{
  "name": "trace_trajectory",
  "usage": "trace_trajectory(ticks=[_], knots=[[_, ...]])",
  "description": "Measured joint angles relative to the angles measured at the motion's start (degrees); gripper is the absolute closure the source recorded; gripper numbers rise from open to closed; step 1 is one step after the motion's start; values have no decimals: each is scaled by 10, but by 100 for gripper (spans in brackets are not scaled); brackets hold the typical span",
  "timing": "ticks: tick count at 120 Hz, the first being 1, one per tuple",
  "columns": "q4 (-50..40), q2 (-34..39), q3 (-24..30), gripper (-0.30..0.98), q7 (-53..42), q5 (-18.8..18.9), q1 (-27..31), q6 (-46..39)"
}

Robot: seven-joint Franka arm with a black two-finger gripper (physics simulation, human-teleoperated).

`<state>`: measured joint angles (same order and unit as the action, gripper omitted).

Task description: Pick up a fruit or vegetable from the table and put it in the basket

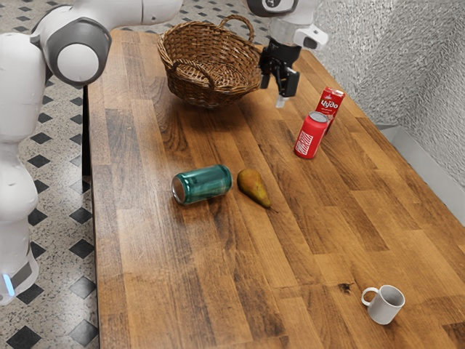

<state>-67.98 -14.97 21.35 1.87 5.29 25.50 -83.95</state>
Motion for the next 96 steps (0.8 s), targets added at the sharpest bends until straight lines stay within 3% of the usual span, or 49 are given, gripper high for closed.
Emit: trace_trajectory(ticks=[28, 41, 56, 69, 96], knots=[[1, -3, -2, 0, 5, -1, 0, 6], [1, 10, -34, 0, 7, -28, 2, 8], [1, 32, 12, 0, 8, -38, 2, 12], [-3, 22, 77, 0, 10, -25, -8, 13], [-6, -6, 91, 0, 11, 44, -31, 16]])
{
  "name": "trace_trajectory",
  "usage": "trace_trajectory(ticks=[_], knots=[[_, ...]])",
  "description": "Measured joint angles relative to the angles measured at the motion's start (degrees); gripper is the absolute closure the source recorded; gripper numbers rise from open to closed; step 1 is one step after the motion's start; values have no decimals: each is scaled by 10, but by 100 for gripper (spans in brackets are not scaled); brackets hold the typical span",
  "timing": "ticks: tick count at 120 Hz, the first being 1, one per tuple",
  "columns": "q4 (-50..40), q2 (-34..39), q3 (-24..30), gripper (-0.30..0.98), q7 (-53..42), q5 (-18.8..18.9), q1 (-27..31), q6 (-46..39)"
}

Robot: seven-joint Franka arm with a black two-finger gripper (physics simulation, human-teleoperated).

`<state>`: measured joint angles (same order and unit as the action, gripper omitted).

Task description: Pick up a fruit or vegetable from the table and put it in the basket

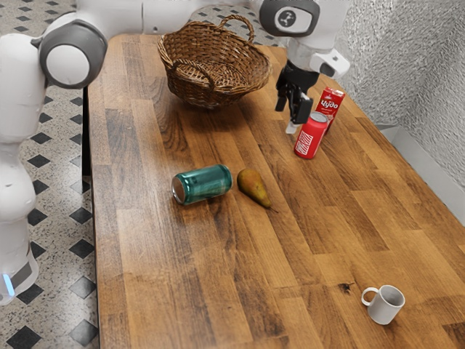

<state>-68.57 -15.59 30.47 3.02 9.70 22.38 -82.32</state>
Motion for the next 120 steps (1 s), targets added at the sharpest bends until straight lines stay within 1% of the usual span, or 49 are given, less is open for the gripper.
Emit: trace_trajectory(ticks=[15, 30, 38, 72, 108, 120], knots=[[0, -4, 0, 0, 1, 10, -1, 1], [0, -8, 0, 0, 3, 12, -1, 1], [0, -12, 0, 0, 27, 12, -1, 2], [3, -28, -4, 0, 245, 14, -1, 11], [7, -37, -3, 0, 514, 17, -7, 20], [8, -37, -2, 0, 603, 25, -9, 20]])
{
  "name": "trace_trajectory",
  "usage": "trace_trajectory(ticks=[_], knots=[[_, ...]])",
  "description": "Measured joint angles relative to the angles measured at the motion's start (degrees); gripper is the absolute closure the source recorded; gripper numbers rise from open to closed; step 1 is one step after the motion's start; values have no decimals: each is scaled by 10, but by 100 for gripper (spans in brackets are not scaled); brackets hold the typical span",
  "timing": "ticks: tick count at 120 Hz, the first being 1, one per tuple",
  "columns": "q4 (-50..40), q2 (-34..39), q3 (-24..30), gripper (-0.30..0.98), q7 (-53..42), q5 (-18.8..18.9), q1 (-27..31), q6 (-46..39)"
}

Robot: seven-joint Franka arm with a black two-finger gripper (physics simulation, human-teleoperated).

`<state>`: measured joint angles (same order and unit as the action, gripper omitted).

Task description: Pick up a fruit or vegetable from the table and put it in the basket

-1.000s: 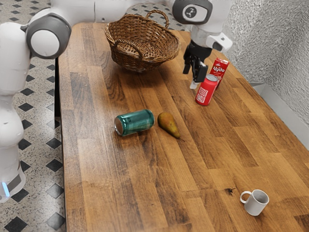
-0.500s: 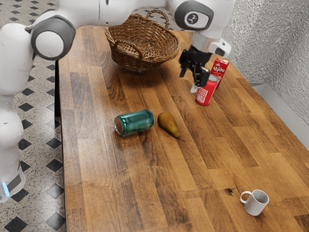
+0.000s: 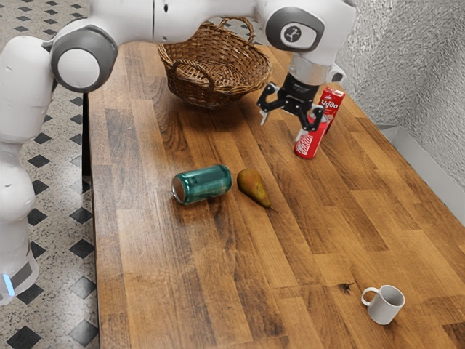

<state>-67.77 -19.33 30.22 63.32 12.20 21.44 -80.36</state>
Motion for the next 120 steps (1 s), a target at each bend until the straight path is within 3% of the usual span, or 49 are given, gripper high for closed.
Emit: trace_trajectory(ticks=[46, 100, 120], knots=[[6, -1, -1, 0, 234, 3, 1, -14], [-4, -42, -11, 0, 387, -12, 1, -30], [-68, -24, -12, 0, 432, -20, 2, -65]])
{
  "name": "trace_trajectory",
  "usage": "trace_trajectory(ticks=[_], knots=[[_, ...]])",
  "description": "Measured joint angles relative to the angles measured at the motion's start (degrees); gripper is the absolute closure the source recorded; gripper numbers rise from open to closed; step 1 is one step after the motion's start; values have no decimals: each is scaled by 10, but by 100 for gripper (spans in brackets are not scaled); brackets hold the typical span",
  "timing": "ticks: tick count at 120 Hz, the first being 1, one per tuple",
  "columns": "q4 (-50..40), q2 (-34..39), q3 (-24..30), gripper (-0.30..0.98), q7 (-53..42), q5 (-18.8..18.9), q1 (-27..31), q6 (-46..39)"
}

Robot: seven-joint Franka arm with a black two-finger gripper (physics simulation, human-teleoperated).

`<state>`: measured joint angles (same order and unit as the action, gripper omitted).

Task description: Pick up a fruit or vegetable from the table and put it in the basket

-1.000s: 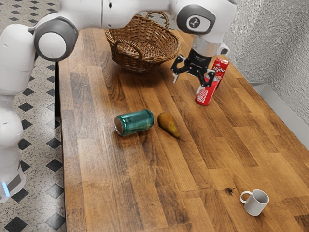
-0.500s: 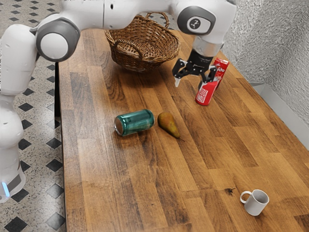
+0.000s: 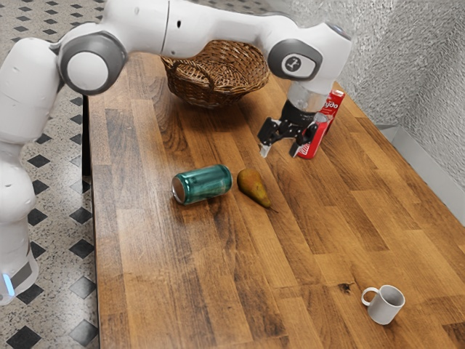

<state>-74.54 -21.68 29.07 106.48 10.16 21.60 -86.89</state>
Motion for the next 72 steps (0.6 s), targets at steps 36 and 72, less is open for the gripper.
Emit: trace_trajectory(ticks=[36, 72], knots=[[-92, 26, -3, 0, 51, -10, 19, -87], [-118, 33, -19, 0, 69, -11, 20, -126]])
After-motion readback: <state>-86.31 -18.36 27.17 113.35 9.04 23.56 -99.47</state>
